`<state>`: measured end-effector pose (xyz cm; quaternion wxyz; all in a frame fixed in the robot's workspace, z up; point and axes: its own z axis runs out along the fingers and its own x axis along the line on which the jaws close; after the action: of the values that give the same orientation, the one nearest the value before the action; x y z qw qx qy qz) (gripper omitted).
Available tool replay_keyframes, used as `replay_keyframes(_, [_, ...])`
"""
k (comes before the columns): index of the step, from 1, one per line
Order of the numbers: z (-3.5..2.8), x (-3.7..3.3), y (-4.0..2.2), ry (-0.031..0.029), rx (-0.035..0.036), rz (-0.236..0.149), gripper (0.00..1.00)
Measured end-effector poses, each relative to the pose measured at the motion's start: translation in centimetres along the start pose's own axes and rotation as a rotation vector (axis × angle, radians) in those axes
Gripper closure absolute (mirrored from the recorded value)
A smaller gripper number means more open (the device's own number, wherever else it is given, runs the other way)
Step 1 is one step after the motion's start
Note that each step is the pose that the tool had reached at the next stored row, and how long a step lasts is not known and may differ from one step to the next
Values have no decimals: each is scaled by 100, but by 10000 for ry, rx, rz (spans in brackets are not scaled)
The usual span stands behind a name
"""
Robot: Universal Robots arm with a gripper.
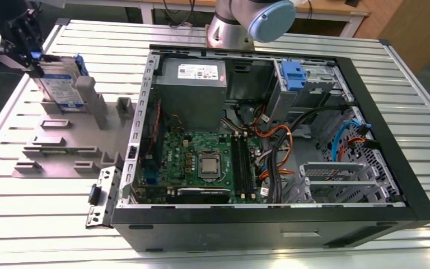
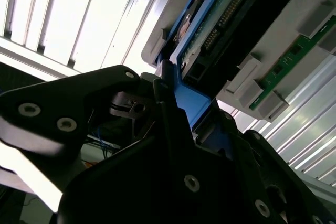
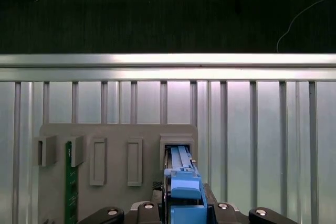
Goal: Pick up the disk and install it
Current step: 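Pick up the disk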
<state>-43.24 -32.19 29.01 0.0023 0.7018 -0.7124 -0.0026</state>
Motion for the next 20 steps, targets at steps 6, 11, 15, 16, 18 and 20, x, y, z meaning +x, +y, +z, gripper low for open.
replay_keyframes(6, [-22, 0, 0, -1, 2, 0, 63])
replay_keyframes(11, [-24, 0, 0, 3, -1, 0, 63])
replay_keyframes(15, [-16, 0, 0, 4, 1, 0, 62])
replay_keyframes(16, [-7, 0, 0, 4, 1, 0, 56])
replay_keyframes(18, [4, 0, 0, 6, -1, 0, 56])
replay_keyframes(20, [4, 0, 0, 6, -2, 0, 56])
